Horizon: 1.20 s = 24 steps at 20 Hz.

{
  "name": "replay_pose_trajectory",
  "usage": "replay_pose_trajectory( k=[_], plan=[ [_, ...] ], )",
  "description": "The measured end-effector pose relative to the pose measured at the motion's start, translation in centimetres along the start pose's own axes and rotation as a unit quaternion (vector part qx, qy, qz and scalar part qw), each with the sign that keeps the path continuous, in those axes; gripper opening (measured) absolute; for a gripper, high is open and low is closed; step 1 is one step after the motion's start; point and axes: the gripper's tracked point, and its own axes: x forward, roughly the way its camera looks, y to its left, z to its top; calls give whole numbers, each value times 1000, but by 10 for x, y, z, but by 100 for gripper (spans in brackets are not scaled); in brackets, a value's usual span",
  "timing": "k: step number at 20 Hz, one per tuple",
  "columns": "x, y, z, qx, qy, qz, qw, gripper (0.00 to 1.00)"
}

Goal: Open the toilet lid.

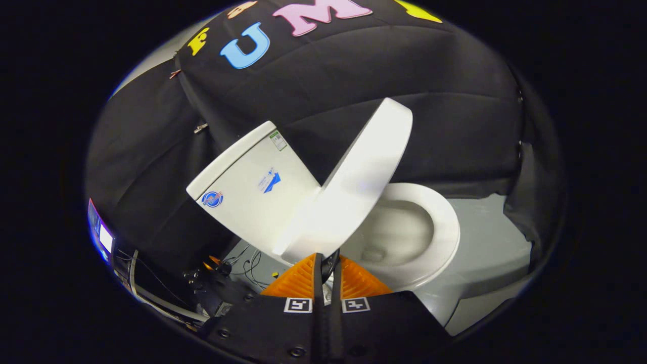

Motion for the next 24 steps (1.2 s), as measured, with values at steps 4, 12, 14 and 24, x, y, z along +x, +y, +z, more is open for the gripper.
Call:
replay_pose_trajectory(
  k=[4,12,14,24],
  plan=[
    [0,25,16,-23,-8,9,1000,7],
    [14,101,48,-103,-34,47,993,7],
    [21,124,55,-126,-35,60,990,7],
    [65,219,64,-208,-26,114,971,7]
  ],
)
